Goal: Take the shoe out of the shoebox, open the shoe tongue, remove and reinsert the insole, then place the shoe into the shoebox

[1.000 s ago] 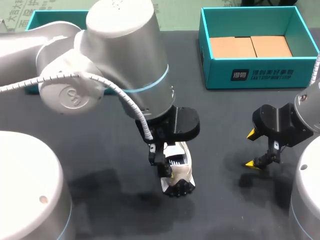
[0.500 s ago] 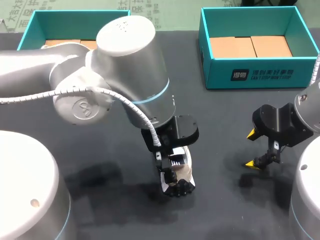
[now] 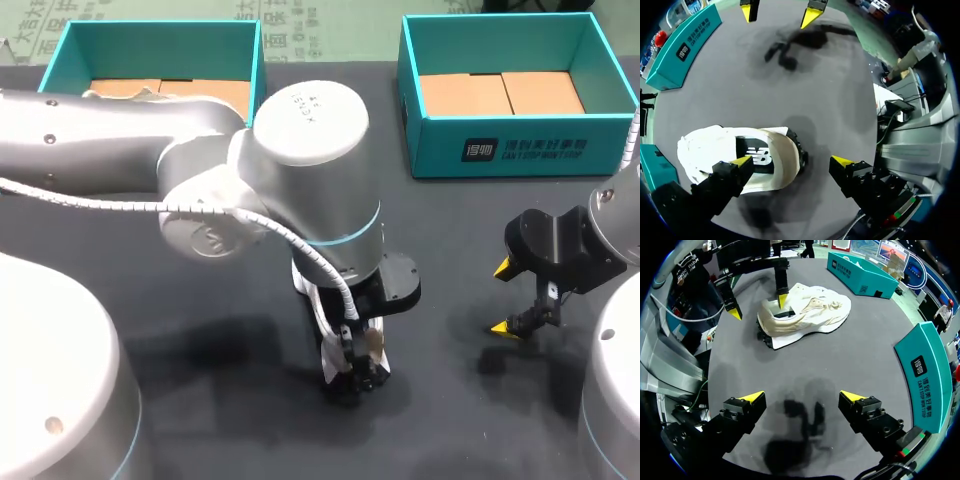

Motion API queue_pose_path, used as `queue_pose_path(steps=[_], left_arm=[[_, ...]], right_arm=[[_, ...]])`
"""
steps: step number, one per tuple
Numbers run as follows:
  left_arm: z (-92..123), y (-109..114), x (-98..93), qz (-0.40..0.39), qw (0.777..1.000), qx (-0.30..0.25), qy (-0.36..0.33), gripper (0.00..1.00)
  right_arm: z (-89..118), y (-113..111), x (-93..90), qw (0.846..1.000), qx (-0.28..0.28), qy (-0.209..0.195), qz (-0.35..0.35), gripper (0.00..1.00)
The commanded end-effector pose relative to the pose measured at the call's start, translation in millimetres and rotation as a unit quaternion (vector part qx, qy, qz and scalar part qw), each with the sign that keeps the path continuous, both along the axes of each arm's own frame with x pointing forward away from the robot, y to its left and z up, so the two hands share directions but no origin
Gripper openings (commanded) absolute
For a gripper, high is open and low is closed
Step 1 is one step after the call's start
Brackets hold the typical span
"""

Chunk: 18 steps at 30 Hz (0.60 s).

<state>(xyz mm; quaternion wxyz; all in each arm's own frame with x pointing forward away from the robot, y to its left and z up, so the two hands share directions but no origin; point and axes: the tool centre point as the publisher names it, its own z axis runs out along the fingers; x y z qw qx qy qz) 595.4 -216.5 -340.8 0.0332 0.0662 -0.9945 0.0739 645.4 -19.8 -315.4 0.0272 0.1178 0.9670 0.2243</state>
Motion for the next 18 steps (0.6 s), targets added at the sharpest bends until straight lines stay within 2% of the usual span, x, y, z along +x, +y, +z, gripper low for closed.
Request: queue_pose_path(steps=[1, 15, 16, 18], left_arm=[[-15.4, -12.3, -0.9, 0.003, 1.0, 0.012, -0.002, 1.0], [-41.9, -8.3, -9.2, 0.027, 0.999, 0.036, -0.011, 1.0], [-43.0, -7.0, -9.3, 0.031, 0.999, 0.036, -0.011, 0.96], [-44.6, -4.9, -9.1, 0.035, 0.999, 0.036, -0.009, 0.96]], right_arm=[[0.2, 0.1, -1.7, 1.0, -0.001, -0.001, -0.001, 1.0], [0.2, 0.1, -1.7, 1.0, -0.001, -0.001, -0.001, 1.0], [0.2, 0.1, -1.7, 1.0, -0.001, -0.001, -0.001, 1.0], [0.2, 0.1, -1.7, 1.0, -0.001, -0.001, -0.001, 1.0]])
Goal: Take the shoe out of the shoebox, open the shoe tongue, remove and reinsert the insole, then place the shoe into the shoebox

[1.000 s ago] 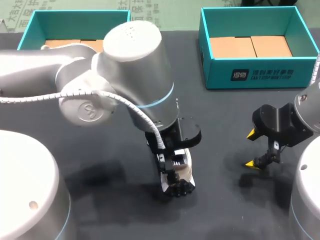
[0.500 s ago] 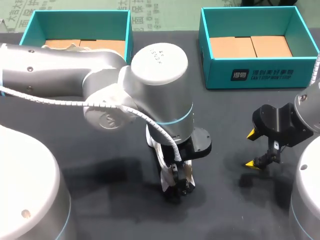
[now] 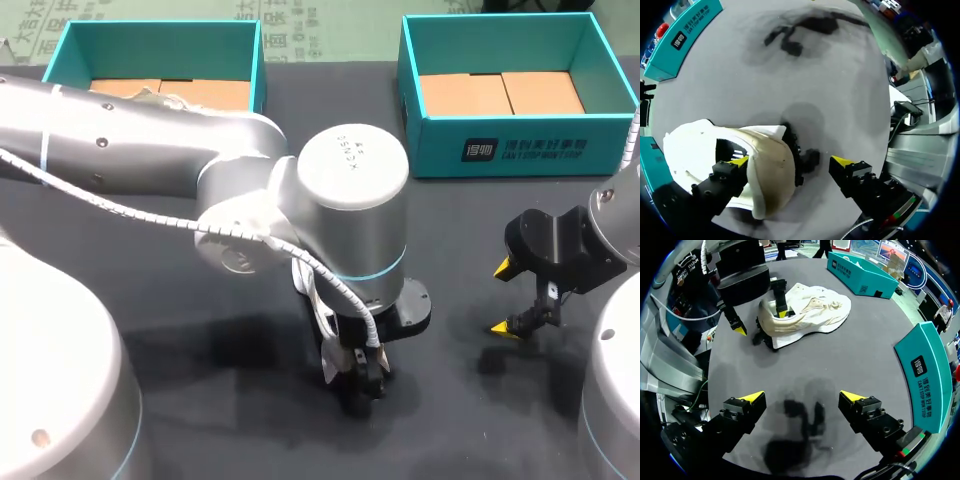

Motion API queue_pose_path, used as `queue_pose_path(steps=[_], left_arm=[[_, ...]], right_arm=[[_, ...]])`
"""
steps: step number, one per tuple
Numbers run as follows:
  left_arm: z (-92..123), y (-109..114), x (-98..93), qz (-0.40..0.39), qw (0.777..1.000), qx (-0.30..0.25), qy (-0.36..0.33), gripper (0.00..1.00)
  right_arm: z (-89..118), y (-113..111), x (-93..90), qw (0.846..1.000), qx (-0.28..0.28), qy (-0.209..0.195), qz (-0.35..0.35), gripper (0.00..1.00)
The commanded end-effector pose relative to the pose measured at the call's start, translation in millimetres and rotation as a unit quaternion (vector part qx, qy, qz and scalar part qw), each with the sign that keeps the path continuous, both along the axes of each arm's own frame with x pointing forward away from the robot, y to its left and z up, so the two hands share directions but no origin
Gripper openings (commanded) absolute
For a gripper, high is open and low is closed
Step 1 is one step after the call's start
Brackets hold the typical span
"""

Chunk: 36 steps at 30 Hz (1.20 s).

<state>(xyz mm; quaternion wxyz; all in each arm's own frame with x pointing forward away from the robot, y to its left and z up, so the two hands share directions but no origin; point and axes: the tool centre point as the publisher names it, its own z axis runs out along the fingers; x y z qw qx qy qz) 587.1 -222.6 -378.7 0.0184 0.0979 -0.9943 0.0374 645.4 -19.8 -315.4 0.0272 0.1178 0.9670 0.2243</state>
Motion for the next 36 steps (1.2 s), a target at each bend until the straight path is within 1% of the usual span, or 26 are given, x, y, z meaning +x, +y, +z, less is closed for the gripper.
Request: queue_pose_path(steps=[1, 4, 5, 7, 8, 9, 10, 12, 15, 19, 21, 23, 26, 30, 36], left_arm=[[-7.3, 1.9, -0.8, 0.006, 1.0, -0.002, 0.0, 0.96], [-7.8, 2.4, -0.7, 0.008, 1.0, 0.0, -0.001, 0.93], [-7.7, 2.5, -0.9, 0.01, 1.0, 0.001, -0.004, 0.88], [-7.5, 2.6, -1.1, 0.012, 1.0, 0.002, -0.007, 0.72], [-7.3, 2.6, -1.3, 0.014, 1.0, 0.004, -0.008, 0.61], [-7.3, 2.6, -1.4, 0.014, 1.0, 0.005, -0.008, 0.54], [-7.5, 2.8, -0.8, 0.015, 1.0, 0.005, -0.008, 0.49], [-7.9, 3.5, 0.7, 0.02, 1.0, 0.006, -0.009, 0.46], [-8.3, 4.0, 1.6, 0.023, 1.0, 0.008, -0.006, 0.45], [-8.9, 4.3, 2.2, 0.024, 1.0, 0.009, -0.004, 0.36], [-9.4, 4.4, 2.5, 0.025, 1.0, 0.01, -0.001, 0.25], [-9.7, 4.5, 2.5, 0.025, 1.0, 0.01, 0.001, 0.0], [-9.1, 5.9, 2.2, 0.024, 1.0, 0.009, 0.006, 0.0], [0.8, 9.2, 2.4, 0.014, 1.0, -0.002, 0.016, 0.0], [31.1, 16.4, 10.8, -0.03, 0.998, -0.021, 0.042, 0.0]], right_arm=[[0.2, 0.1, -1.7, 1.0, -0.001, -0.001, -0.001, 1.0], [0.2, 0.1, -1.7, 1.0, -0.001, -0.001, -0.001, 1.0], [0.2, 0.1, -1.7, 1.0, -0.001, -0.001, -0.001, 1.0], [0.2, 0.1, -1.7, 1.0, -0.001, -0.001, -0.001, 1.0], [0.2, 0.1, -1.7, 1.0, -0.001, -0.001, -0.001, 1.0], [0.2, 0.1, -1.7, 1.0, -0.001, -0.001, -0.001, 1.0], [0.2, 0.1, -1.7, 1.0, -0.001, -0.001, -0.001, 1.0], [0.2, 0.1, -1.7, 1.0, -0.001, -0.001, -0.001, 1.0], [0.2, 0.1, -1.7, 1.0, -0.001, -0.001, -0.001, 1.0], [0.2, 0.1, -1.7, 1.0, -0.001, -0.001, -0.001, 1.0], [0.2, 0.1, -1.7, 1.0, -0.001, -0.001, -0.001, 1.0], [0.2, 0.1, -1.7, 1.0, -0.001, -0.001, -0.001, 1.0], [0.2, 0.1, -1.7, 1.0, -0.001, -0.001, -0.001, 1.0], [0.2, 0.1, -1.7, 1.0, -0.001, -0.001, -0.001, 1.0], [0.2, 0.1, -1.7, 1.0, -0.001, -0.001, -0.001, 1.0]])
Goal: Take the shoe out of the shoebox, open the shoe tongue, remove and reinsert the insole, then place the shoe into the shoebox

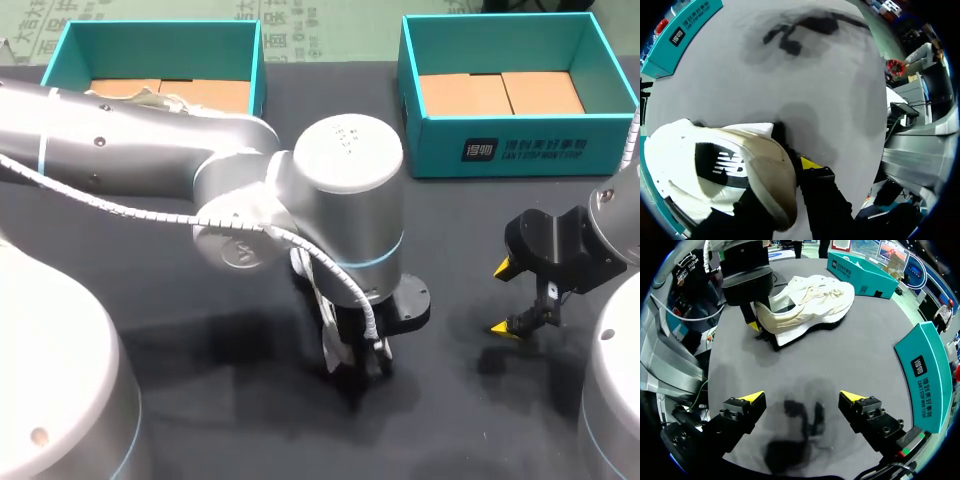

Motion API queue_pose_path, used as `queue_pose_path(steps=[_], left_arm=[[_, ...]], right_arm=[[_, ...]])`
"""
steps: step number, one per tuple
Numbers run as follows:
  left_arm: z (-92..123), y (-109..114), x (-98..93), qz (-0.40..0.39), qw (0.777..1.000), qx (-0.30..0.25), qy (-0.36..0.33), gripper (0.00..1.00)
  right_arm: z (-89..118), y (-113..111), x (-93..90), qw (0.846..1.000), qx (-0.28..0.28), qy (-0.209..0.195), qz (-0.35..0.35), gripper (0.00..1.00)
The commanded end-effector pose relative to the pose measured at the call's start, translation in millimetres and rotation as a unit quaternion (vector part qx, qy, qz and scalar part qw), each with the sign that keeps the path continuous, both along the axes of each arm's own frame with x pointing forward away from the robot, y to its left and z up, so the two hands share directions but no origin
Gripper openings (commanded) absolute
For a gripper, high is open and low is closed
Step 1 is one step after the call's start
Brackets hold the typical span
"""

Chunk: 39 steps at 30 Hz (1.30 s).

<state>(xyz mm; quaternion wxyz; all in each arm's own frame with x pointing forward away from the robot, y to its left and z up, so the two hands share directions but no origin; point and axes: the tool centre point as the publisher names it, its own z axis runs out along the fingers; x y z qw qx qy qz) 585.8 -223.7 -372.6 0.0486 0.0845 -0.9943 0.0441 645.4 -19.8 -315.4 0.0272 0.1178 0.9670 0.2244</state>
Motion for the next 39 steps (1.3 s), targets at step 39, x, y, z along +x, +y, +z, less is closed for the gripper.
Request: queue_pose_path(steps=[39], left_arm=[[217.0, 110.3, 129.1, -0.111, 0.993, 0.005, 0.032, 0.0]], right_arm=[[0.2, 0.1, -1.7, 1.0, -0.001, -0.001, -0.001, 1.0]])
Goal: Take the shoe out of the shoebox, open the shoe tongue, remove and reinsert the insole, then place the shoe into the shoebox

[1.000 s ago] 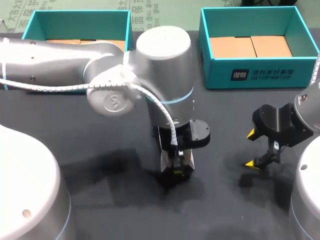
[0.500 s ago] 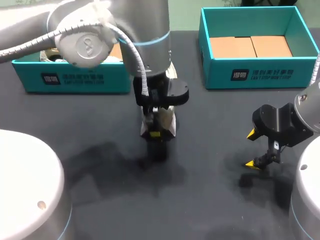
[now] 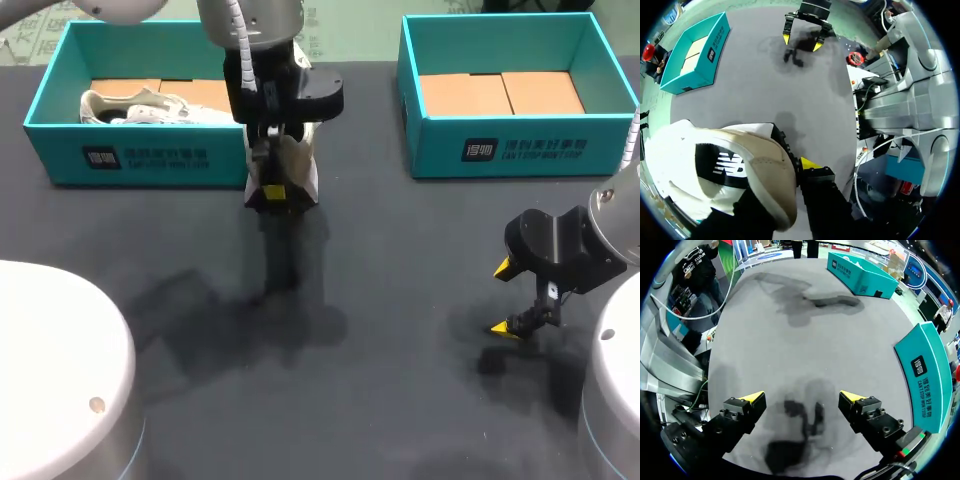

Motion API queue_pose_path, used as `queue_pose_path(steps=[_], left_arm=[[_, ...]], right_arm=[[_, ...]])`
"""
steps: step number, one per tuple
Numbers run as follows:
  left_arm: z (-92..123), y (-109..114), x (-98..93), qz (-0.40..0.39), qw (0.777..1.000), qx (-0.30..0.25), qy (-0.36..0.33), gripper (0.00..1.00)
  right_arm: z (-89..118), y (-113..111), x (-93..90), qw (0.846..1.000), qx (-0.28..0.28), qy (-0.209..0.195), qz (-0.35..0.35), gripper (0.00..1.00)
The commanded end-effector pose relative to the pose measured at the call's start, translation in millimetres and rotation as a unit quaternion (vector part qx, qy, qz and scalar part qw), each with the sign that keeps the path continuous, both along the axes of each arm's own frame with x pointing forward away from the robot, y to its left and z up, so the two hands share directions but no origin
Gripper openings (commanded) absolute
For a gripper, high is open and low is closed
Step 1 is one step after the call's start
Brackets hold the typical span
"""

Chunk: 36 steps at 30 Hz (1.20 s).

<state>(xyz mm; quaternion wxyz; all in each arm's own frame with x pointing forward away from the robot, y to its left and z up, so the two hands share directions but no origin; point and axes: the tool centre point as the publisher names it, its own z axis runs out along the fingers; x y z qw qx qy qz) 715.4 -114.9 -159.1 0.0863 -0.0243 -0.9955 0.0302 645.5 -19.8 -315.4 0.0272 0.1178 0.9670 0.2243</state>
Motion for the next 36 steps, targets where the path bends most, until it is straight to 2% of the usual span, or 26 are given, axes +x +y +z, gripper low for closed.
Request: queue_pose_path(steps=[1, 5, 7, 11, 16, 19, 25, 36], left_arm=[[3.5, 1.5, -0.5, 0.0, 1.0, -0.001, -0.001, 0.0], [-0.3, 4.5, -5.6, -0.024, 1.0, 0.005, -0.011, 0.0], [4.2, 13.4, 2.8, -0.034, 0.999, 0.002, -0.014, 0.0], [17.0, 35.3, 31.9, -0.033, 0.999, -0.017, -0.025, 0.0], [26.0, 64.1, 70.9, -0.014, 0.999, -0.028, -0.007, 0.0], [29.0, 81.7, 93.4, 0.003, 1.0, -0.019, -0.008, 0.0], [33.9, 121.2, 144.4, 0.005, 0.998, 0.032, -0.044, 0.0], [33.9, 121.2, 144.4, 0.005, 0.998, 0.032, -0.044, 0.0]], right_arm=[[0.2, 0.1, -1.7, 1.0, -0.001, -0.001, -0.001, 1.0], [0.2, 0.1, -1.7, 1.0, -0.001, -0.001, -0.001, 1.0], [0.2, 0.1, -1.7, 1.0, -0.001, -0.001, -0.001, 1.0], [0.2, 0.1, -1.7, 1.0, -0.001, -0.001, -0.001, 1.0], [0.2, 0.1, -1.7, 1.0, -0.001, -0.001, -0.001, 1.0], [0.2, 0.1, -1.7, 1.0, -0.001, -0.001, -0.001, 1.0], [0.2, 0.1, -1.7, 1.0, -0.001, -0.001, -0.001, 1.0], [0.2, 0.1, -1.7, 1.0, -0.001, -0.001, -0.001, 1.0]])
